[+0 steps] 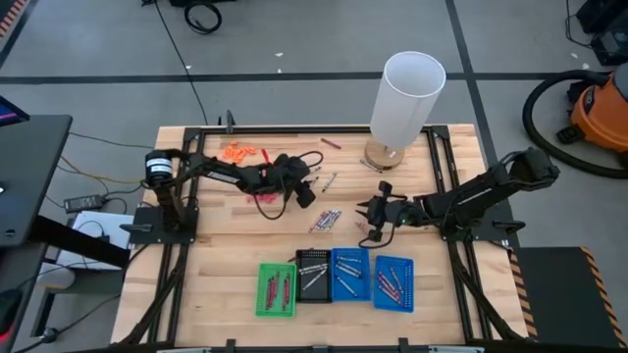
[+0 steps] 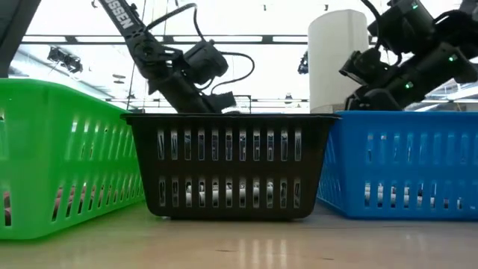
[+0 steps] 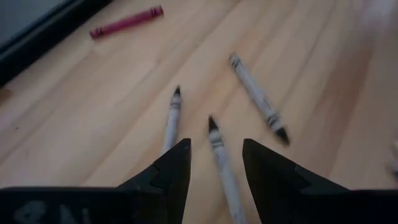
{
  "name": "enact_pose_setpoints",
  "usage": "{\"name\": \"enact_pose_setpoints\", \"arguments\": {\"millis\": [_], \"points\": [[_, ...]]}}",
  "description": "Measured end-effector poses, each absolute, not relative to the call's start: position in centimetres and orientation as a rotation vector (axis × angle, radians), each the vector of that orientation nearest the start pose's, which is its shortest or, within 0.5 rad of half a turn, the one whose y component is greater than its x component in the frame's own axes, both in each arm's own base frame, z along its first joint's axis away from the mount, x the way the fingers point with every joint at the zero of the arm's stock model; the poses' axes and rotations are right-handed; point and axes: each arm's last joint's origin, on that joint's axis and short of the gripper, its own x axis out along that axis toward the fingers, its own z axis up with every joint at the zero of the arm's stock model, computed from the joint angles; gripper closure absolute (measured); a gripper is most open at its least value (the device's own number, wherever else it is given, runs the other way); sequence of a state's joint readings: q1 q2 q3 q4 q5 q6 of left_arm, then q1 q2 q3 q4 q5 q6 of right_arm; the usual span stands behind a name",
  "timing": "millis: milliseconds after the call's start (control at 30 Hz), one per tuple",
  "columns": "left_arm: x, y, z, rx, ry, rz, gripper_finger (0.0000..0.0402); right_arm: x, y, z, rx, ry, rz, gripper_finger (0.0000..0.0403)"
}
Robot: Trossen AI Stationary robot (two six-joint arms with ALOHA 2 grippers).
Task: Sort crayons
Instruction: Put the black crayon into the left blue bin
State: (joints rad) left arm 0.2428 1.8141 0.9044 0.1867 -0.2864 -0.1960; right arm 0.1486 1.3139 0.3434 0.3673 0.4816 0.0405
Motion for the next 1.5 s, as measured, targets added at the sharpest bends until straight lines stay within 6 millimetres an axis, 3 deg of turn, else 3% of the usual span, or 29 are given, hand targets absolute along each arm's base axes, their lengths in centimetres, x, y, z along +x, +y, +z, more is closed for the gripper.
{"name": "enact_pose_setpoints", "arguments": {"millis": [467,833,1067,1300,1500], "points": [[33.0,12.1,12.2,-0.159,0.785,0.565,0.0244,21.5,1.1,13.7,-0.093,0.505,-0.27,0.0309],[33.0,12.6,11.1,-0.164,0.819,0.531,0.0252,21.0,0.5,13.4,-0.071,0.432,-0.266,0.0312],[33.0,12.6,10.9,-0.172,0.832,0.519,0.0291,21.0,0.6,13.4,-0.068,0.432,-0.243,0.0312],[32.9,12.5,10.7,-0.17,0.848,0.51,0.0381,21.2,0.6,13.7,-0.074,0.404,-0.241,0.0312],[32.8,12.6,10.7,-0.179,0.845,0.517,0.0389,21.1,0.6,13.6,-0.07,0.41,-0.245,0.0312]]}}
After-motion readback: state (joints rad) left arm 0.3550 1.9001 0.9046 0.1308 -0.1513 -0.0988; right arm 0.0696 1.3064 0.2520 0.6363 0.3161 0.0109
